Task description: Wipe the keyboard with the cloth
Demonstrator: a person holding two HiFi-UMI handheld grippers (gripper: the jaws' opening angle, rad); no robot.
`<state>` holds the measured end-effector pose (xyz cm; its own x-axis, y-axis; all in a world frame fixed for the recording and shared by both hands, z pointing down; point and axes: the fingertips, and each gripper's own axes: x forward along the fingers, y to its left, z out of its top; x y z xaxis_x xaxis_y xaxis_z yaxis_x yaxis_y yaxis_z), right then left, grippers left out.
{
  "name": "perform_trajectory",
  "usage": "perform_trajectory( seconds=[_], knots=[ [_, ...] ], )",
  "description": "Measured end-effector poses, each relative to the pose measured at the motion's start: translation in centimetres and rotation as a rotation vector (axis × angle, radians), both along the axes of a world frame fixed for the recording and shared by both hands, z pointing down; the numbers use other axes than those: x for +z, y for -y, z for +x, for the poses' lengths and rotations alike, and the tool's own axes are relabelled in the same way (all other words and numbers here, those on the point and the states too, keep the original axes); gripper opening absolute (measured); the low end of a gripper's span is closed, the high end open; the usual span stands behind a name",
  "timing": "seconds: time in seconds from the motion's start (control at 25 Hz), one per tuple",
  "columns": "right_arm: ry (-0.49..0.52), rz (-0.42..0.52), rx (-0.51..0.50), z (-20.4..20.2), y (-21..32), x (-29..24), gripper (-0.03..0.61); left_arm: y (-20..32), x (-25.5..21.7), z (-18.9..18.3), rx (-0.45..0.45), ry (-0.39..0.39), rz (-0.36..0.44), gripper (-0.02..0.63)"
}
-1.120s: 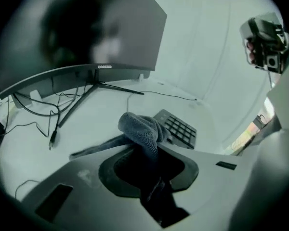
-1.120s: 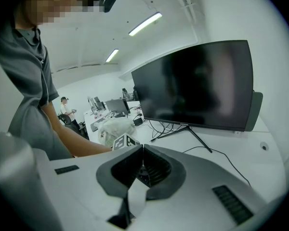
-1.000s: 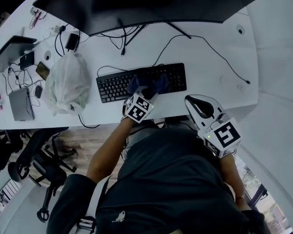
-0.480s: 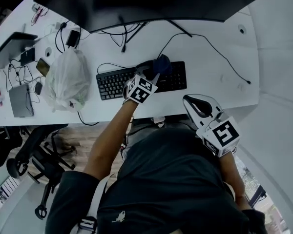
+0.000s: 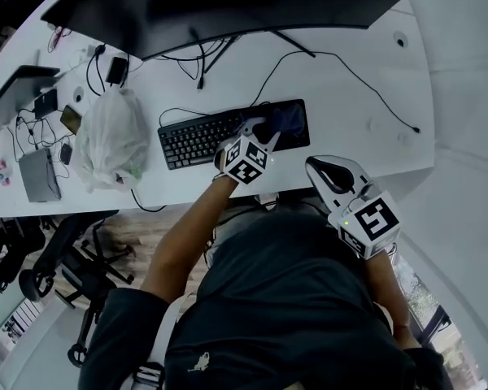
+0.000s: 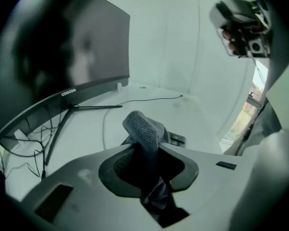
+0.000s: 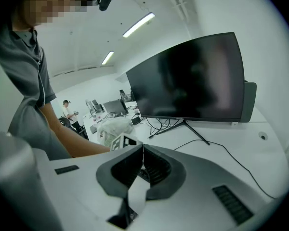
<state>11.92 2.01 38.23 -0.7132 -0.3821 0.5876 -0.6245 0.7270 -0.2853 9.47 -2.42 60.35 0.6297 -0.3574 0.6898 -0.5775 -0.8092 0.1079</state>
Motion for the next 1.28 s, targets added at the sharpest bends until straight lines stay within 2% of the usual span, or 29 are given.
perform_trajectory(
  seconds=[0.08, 0.16, 0.24, 0.36, 0.48, 0.6, 0.68, 0.76, 0.88, 1.0, 1.12, 1.28],
  knots=[
    [-0.01, -0.004, -0.002, -0.4, 0.0, 0.0, 0.009, 3.0, 0.7, -1.0, -0.041, 0.004, -0.019, 0.074],
    [-0.011, -0.002, -0.002, -0.4, -0.1, 0.1, 0.009, 3.1, 1.2, -1.2, -0.083, -0.049, -0.083, 0.074],
    [-0.003, -0.003, 0.004, 0.2, -0.2, 0.3, 0.009, 0.7, 1.5, -0.8, -0.091, -0.079, -0.118, 0.074],
    [0.001, -0.005, 0.029, 1.2, 0.1, 0.6, 0.009, -4.3, 1.8, 0.4, -0.037, -0.067, -0.139, 0.074],
    [0.002, -0.014, 0.031, 1.5, 0.5, 0.9, 0.009, -4.6, 1.2, 0.5, 0.0, -0.021, -0.069, 0.074],
    [0.007, -0.019, 0.006, 0.8, 0.5, 1.1, 0.009, 0.5, 0.2, -0.7, -0.036, 0.013, 0.025, 0.074],
    [0.011, -0.018, -0.01, 0.2, 0.4, 1.3, 0.009, 3.4, 0.7, -1.7, -0.055, 0.025, 0.015, 0.074],
    [0.008, -0.02, -0.013, 0.0, 0.4, 1.5, 0.009, 4.2, 1.7, -1.9, -0.071, -0.006, -0.04, 0.074],
    [0.004, -0.022, 0.003, 0.4, 0.8, 1.7, 0.009, 2.5, 1.9, -1.6, -0.104, -0.052, -0.062, 0.074],
    [0.001, -0.022, 0.024, 0.9, 1.2, 1.7, 0.009, -1.7, 2.0, -0.6, -0.072, -0.058, -0.09, 0.074],
    [0.004, -0.029, 0.028, 1.1, 1.6, 1.8, 0.009, -3.6, 1.8, -0.9, -0.042, -0.027, -0.072, 0.074],
    [0.002, -0.043, 0.008, 0.3, 1.8, 2.3, 0.009, 1.9, 0.6, -4.3, -0.114, 0.019, 0.015, 0.074]
  ],
)
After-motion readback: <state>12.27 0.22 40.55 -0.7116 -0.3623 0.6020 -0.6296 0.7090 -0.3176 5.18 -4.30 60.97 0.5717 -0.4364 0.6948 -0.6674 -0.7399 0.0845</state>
